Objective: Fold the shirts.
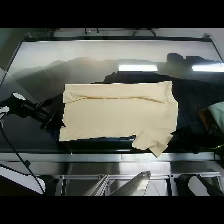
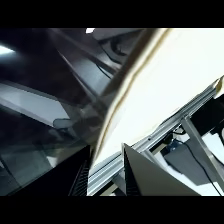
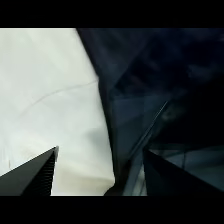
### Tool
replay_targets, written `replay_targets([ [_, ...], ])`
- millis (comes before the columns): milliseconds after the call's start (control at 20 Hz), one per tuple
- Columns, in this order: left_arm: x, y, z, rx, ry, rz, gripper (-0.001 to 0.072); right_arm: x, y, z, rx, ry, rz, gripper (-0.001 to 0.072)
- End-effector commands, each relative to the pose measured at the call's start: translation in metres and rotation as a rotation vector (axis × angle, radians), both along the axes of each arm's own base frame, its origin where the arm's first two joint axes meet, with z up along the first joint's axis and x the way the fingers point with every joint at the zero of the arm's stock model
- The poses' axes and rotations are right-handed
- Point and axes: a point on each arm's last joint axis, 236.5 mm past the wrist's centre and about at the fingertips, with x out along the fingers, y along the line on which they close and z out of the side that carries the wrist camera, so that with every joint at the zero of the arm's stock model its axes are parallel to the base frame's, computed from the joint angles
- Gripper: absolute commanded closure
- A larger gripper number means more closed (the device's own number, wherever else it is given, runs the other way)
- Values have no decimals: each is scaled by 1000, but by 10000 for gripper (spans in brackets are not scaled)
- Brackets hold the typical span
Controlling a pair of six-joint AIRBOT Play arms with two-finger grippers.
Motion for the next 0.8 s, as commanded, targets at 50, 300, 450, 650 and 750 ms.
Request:
replay_targets([
  [50, -6, -23, -8, 29, -10, -96, 448, -23, 13, -19, 16, 48, -8, 120],
  [300, -6, -32, -10, 29, -39, -144, 537, -4, 28, -22, 53, -36, -29, 441],
  [450, -1, -31, -14, 40, -62, -142, 678, 12, 26, -16, 49, -122, -22, 686],
  [650, -2, -23, -10, 22, -61, -132, 678, 25, 22, -1, 42, -167, 7, 690],
  [750, 1, -12, 6, -10, -60, -117, 678, 34, 26, 22, 68, -212, 56, 690],
])
